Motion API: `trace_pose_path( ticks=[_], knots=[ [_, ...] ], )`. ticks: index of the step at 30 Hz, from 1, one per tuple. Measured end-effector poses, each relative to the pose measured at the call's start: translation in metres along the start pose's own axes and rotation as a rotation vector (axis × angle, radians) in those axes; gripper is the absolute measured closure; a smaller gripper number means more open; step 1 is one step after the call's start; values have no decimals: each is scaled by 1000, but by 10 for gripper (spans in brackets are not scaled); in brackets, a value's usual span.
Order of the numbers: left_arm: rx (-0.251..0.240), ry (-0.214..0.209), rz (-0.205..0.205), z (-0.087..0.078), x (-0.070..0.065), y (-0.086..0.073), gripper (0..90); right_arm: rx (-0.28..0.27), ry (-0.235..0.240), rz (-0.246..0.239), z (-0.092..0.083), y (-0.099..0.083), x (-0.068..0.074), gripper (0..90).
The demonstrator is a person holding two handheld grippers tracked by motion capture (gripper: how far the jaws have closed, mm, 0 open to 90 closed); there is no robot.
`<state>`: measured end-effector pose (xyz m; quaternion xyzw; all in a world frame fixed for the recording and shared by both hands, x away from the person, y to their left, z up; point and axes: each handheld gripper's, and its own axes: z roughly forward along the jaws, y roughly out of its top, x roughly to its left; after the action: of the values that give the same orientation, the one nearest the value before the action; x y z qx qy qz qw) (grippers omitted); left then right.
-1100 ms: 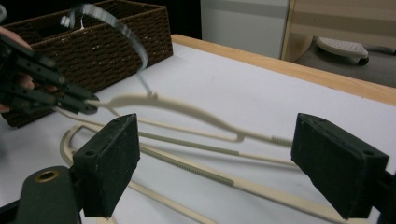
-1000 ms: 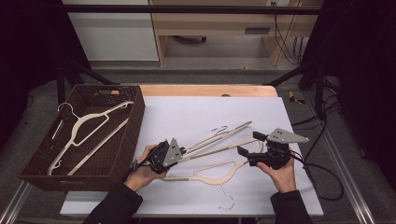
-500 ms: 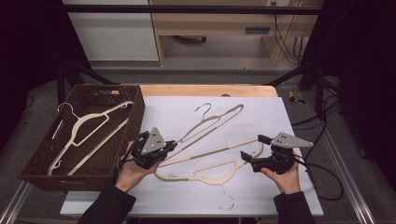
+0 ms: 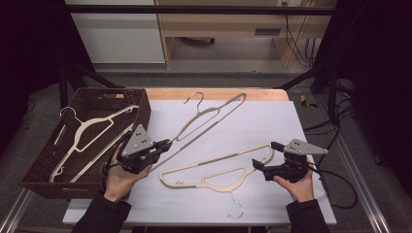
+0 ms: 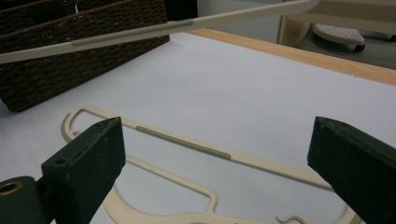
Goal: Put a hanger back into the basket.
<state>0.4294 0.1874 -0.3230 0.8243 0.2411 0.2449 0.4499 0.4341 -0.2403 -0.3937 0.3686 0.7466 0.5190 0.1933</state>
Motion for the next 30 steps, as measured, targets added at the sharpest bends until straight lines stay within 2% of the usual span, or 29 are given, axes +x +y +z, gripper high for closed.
trace_pose_path(
  ticks=[2, 8, 13, 20, 30],
  knots=[
    [-17, 1, -18, -6, 3, 0, 853, 1, 8, -4, 1, 0, 0, 44],
    [-21, 15, -27, -23, 15, -1, 853, 9, 11, -3, 2, -1, 2, 42],
    [-34, 24, -53, -40, 33, 0, 853, 13, 8, -7, 2, -1, 2, 40],
    [-42, 60, -55, -66, 59, 2, 853, 17, 14, -10, 2, -1, 2, 39],
    [-13, 111, -64, -93, 88, -3, 853, 18, 11, -8, 3, -1, 2, 38]
  ],
)
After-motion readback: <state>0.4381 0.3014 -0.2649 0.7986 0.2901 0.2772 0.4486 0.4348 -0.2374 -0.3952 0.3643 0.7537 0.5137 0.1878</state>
